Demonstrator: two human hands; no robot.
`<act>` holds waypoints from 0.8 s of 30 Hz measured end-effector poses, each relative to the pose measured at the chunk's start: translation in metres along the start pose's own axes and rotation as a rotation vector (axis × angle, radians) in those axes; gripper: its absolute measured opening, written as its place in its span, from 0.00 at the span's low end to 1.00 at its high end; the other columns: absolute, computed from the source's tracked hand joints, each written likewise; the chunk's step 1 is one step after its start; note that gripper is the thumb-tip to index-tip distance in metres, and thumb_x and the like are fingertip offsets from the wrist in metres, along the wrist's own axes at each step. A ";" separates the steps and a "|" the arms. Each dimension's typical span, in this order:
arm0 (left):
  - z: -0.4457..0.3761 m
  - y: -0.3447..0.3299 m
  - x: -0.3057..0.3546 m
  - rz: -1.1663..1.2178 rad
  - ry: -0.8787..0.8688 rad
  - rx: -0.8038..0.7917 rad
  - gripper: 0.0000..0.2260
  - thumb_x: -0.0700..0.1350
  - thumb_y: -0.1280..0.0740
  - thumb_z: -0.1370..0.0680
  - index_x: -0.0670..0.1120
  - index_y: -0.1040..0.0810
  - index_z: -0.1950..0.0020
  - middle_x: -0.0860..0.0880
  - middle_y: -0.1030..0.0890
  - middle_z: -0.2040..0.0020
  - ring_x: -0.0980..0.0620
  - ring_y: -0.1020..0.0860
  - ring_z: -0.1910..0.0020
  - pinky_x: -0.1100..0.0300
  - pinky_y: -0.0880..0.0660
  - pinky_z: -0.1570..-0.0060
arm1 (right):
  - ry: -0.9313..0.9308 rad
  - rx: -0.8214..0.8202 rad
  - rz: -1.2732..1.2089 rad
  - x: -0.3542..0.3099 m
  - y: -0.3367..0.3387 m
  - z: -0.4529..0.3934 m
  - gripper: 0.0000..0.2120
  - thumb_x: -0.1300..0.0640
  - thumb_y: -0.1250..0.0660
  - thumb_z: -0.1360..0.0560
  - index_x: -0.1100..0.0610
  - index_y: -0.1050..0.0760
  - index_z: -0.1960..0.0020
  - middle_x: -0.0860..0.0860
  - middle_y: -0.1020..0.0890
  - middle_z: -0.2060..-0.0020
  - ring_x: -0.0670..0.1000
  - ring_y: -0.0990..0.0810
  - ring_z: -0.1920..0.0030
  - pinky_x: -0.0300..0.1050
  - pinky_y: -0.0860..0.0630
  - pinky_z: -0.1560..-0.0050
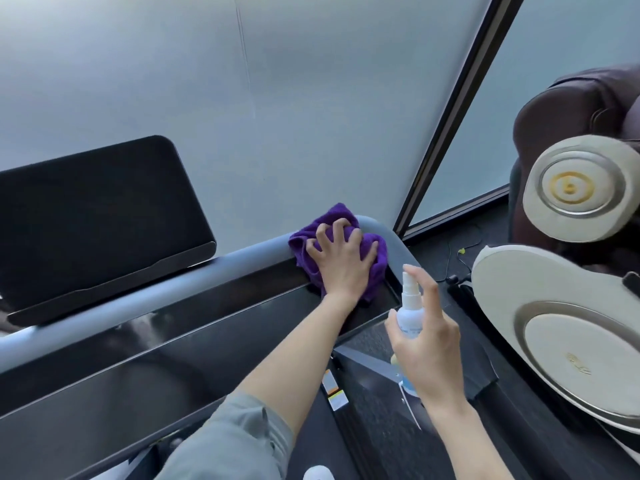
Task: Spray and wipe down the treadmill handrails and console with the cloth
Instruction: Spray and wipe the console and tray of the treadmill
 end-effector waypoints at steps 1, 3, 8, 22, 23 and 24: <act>0.004 0.003 -0.005 0.028 -0.003 0.014 0.14 0.60 0.37 0.22 0.50 0.22 0.51 0.47 0.28 0.36 0.38 0.35 0.35 0.45 0.46 0.40 | -0.007 0.001 0.000 0.000 0.001 0.000 0.32 0.65 0.30 0.28 0.42 0.36 0.32 0.47 0.25 0.68 0.49 0.28 0.70 0.45 0.26 0.65; 0.018 0.013 -0.026 0.033 -0.035 0.052 0.14 0.60 0.35 0.23 0.49 0.21 0.53 0.47 0.27 0.36 0.38 0.34 0.35 0.46 0.46 0.40 | -0.009 0.003 -0.005 -0.004 0.000 -0.003 0.31 0.66 0.30 0.28 0.43 0.36 0.32 0.48 0.26 0.68 0.50 0.28 0.70 0.45 0.26 0.65; 0.051 0.054 -0.103 -0.018 0.096 0.121 0.15 0.61 0.34 0.25 0.50 0.20 0.53 0.47 0.26 0.36 0.38 0.33 0.37 0.45 0.45 0.40 | 0.055 -0.062 -0.067 -0.034 -0.023 -0.009 0.31 0.67 0.31 0.28 0.44 0.37 0.33 0.49 0.25 0.68 0.52 0.27 0.70 0.48 0.24 0.64; 0.161 0.161 -0.296 -0.072 0.562 0.343 0.16 0.61 0.34 0.24 0.49 0.19 0.52 0.47 0.27 0.38 0.40 0.34 0.37 0.41 0.40 0.41 | 0.256 -0.445 -0.208 -0.139 -0.148 0.042 0.32 0.67 0.33 0.28 0.44 0.36 0.30 0.50 0.28 0.74 0.53 0.29 0.72 0.53 0.21 0.59; 0.170 0.168 -0.308 -0.063 0.601 0.351 0.16 0.60 0.34 0.24 0.49 0.19 0.51 0.47 0.28 0.37 0.40 0.35 0.37 0.41 0.40 0.40 | 0.270 -0.463 -0.208 -0.147 -0.156 0.046 0.32 0.67 0.33 0.28 0.45 0.36 0.30 0.48 0.29 0.74 0.53 0.29 0.72 0.53 0.21 0.59; 0.177 0.174 -0.319 -0.053 0.636 0.357 0.16 0.60 0.34 0.24 0.49 0.19 0.50 0.48 0.28 0.37 0.40 0.35 0.36 0.41 0.41 0.39 | 0.283 -0.474 -0.205 -0.154 -0.164 0.049 0.32 0.67 0.33 0.28 0.45 0.36 0.30 0.47 0.29 0.74 0.52 0.30 0.72 0.53 0.21 0.59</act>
Point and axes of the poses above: each hand's wrist, its own z-axis away from the middle knuckle, its own y-axis out of the back of the hand, x = y × z, the point moved 5 cm from there along -z, towards the middle knuckle
